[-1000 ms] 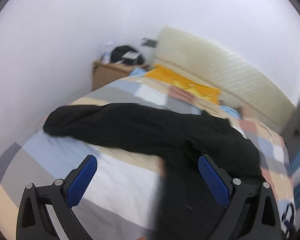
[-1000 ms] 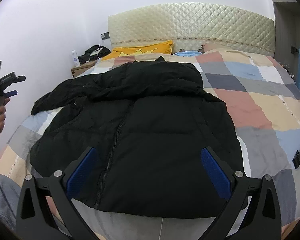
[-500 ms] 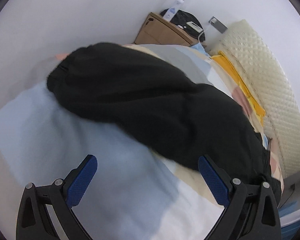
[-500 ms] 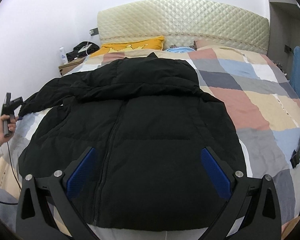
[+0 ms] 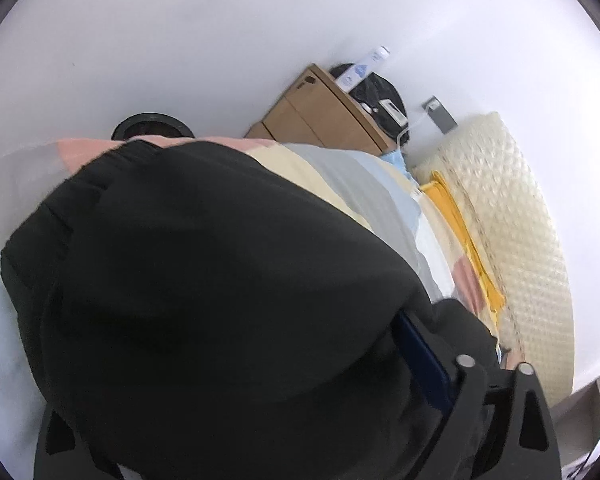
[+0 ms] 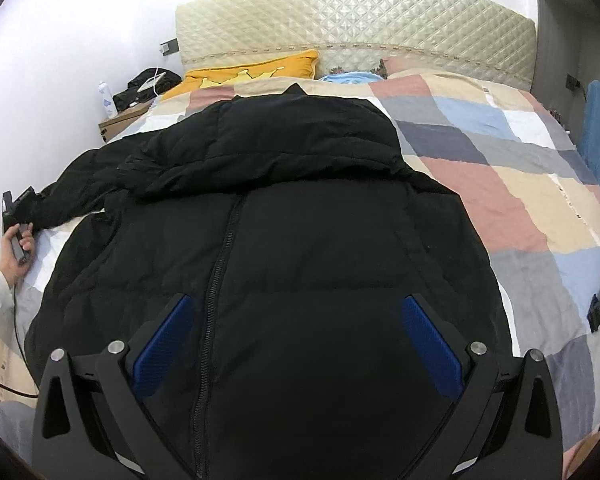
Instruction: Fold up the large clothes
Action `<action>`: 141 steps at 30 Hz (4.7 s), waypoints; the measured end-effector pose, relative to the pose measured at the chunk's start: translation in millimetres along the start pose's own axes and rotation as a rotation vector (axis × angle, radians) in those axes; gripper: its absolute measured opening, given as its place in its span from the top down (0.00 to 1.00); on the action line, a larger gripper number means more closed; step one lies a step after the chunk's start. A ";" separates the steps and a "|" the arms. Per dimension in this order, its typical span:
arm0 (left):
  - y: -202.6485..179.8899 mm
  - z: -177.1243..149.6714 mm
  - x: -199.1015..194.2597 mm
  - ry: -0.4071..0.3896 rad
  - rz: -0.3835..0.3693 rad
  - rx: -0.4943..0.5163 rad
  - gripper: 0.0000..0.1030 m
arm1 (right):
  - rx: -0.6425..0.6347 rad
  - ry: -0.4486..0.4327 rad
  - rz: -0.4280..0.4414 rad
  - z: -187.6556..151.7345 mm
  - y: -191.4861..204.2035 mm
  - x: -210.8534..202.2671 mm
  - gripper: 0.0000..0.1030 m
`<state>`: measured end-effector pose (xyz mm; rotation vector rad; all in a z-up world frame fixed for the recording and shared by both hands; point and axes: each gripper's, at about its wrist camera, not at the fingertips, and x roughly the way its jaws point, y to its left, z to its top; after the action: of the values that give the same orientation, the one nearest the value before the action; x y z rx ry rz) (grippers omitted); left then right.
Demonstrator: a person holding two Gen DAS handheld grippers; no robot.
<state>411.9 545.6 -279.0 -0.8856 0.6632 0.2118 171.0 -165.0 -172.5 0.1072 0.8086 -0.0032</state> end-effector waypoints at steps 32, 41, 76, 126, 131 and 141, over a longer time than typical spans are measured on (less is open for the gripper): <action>-317.5 -29.1 -226.9 -0.216 0.085 0.500 0.87 | -0.057 -0.161 0.068 -18.8 -34.5 -78.7 0.00; -448.3 -116.3 -277.2 -0.250 -0.099 0.585 0.88 | -0.103 -0.210 0.097 -29.4 -49.7 -98.4 0.00; -658.4 -587.7 -4.0 0.092 -0.063 1.225 0.85 | 0.079 -0.175 0.229 -20.7 -111.4 -59.0 0.00; -550.6 -471.6 -302.7 -0.064 -0.197 1.081 0.27 | 0.066 -0.280 0.086 -18.1 -100.7 -89.2 0.00; -499.3 -463.8 -335.3 -0.093 -0.241 1.053 0.20 | 0.026 -0.314 0.119 -19.1 -84.9 -106.9 0.00; -419.1 -458.1 -331.2 -0.091 -0.130 1.007 0.20 | -0.114 -0.296 0.135 -28.2 -47.1 -109.5 0.00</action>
<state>129.7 -40.3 -10.1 0.0521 0.5266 -0.1991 72.9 -213.3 -117.2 0.0515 0.5033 0.1517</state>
